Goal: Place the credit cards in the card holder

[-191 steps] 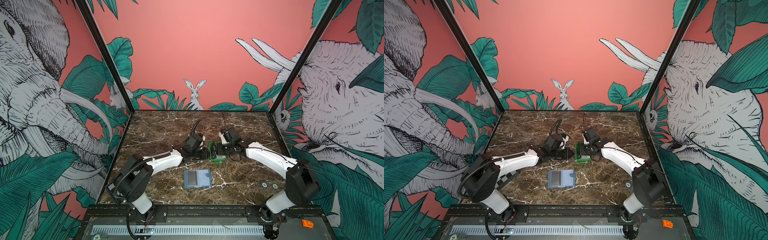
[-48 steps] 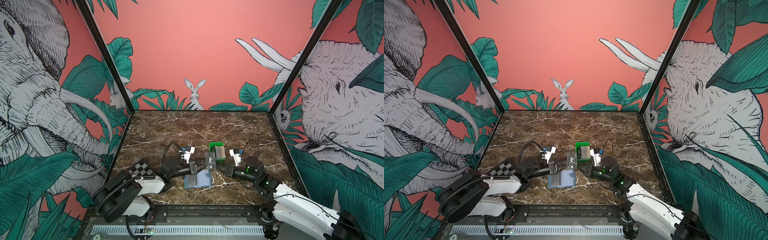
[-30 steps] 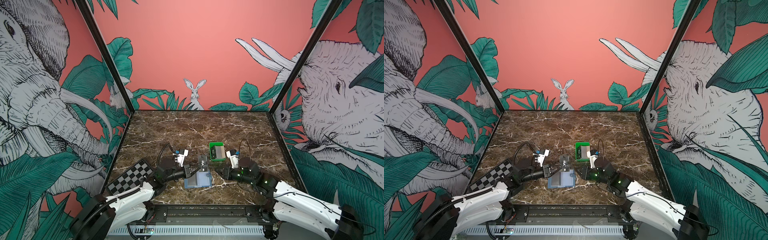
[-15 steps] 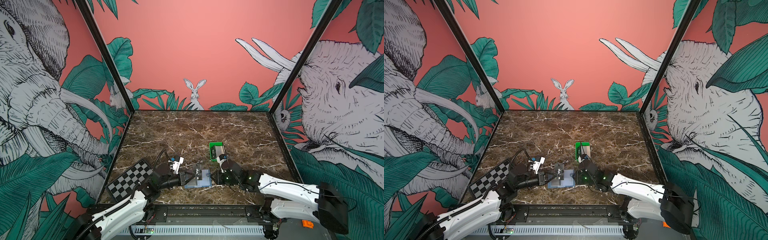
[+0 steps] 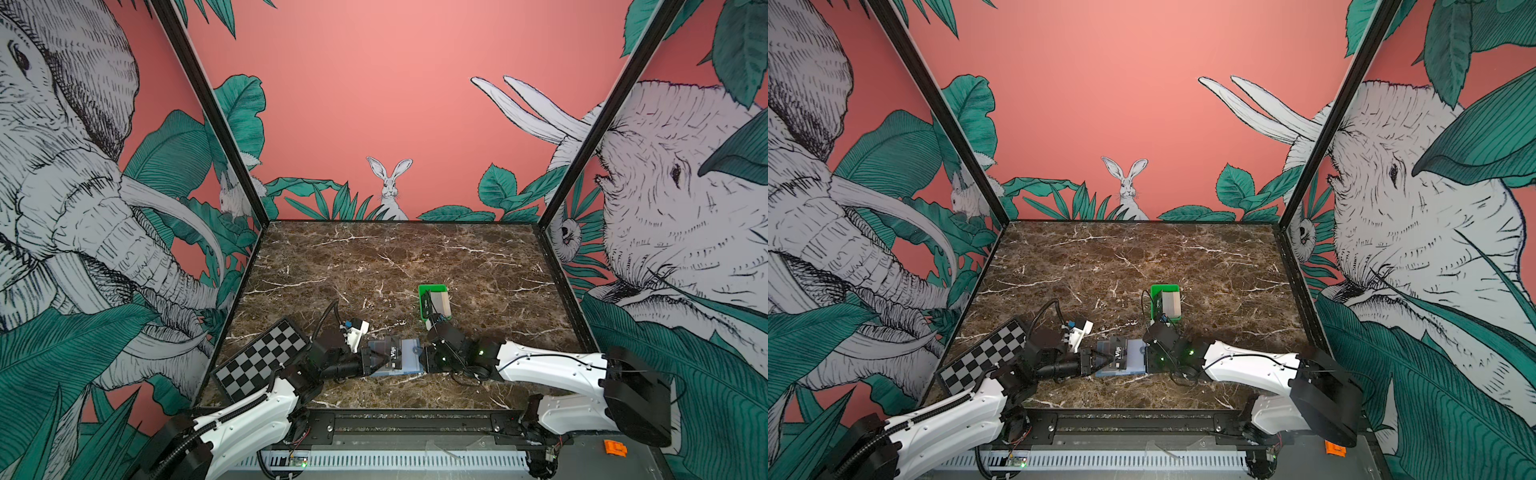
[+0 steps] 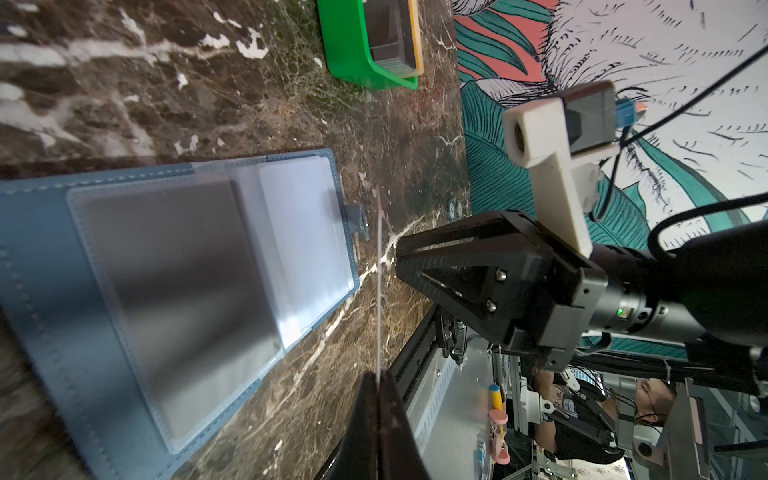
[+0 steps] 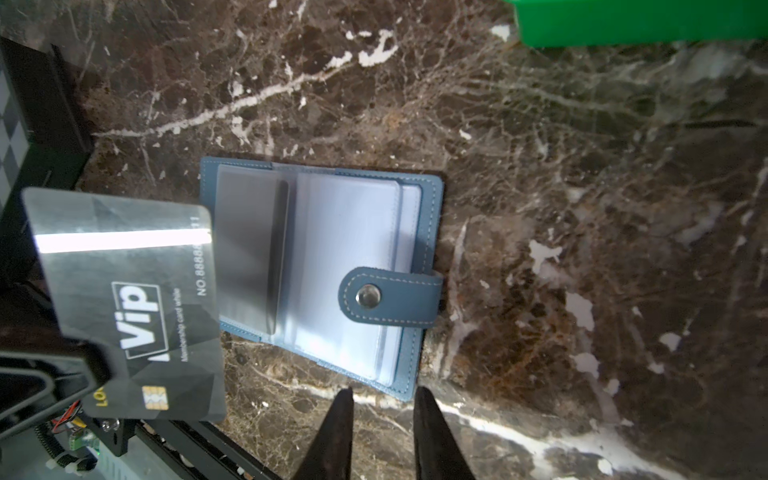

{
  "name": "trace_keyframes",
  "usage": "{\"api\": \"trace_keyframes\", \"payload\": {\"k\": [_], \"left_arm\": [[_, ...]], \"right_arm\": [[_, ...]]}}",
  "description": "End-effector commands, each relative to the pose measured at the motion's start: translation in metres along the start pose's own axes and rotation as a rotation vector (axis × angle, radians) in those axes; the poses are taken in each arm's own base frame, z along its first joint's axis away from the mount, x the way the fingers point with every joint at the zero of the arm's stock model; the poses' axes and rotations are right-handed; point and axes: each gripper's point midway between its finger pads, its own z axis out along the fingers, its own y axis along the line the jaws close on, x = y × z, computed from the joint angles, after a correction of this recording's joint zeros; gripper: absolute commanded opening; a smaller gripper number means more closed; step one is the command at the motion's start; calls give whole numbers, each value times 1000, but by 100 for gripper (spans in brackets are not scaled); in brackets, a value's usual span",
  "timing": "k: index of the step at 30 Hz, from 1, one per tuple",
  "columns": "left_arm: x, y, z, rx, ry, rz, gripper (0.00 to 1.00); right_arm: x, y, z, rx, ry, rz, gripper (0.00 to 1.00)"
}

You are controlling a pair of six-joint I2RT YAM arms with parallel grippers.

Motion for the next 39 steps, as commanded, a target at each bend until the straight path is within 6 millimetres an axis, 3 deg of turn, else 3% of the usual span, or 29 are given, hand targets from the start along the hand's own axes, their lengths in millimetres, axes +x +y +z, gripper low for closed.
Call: {"api": "trace_keyframes", "payload": {"k": [1,16,22,39], "left_arm": [[-2,1,1,13,-14,9,2],[-3,21,5,-54,-37,-86,1],[-5,12,5,-27,-29,-74,1],[-5,16,5,-55,-26,-50,2]], "right_arm": [[-3,4,2,6,-1,1,25],[6,0,19,47,56,-19,25],[11,-4,24,63,80,-25,23],[19,-12,27,106,105,-41,16]]}}
